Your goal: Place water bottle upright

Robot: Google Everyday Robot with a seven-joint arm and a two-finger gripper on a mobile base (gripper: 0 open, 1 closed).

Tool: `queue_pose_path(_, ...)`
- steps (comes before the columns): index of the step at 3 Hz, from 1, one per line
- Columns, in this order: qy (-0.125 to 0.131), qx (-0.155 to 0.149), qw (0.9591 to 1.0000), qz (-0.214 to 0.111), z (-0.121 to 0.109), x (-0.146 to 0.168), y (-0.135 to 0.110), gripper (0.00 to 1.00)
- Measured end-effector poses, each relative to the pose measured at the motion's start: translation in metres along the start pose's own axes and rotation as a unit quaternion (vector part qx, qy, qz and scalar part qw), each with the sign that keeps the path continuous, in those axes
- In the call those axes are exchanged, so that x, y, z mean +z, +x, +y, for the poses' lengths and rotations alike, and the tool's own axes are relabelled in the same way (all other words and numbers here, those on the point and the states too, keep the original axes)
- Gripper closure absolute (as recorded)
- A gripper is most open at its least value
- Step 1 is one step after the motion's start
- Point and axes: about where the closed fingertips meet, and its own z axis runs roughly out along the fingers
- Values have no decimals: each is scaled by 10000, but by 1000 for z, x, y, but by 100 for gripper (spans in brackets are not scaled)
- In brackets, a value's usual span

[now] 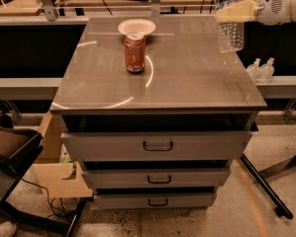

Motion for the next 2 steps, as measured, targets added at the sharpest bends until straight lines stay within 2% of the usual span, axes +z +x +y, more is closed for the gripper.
queue_pose_path(1,-176,-520,9970,-543,8,-3,8,100)
queue_pose_path(2,-185,-550,9968,-559,9,2,11,100)
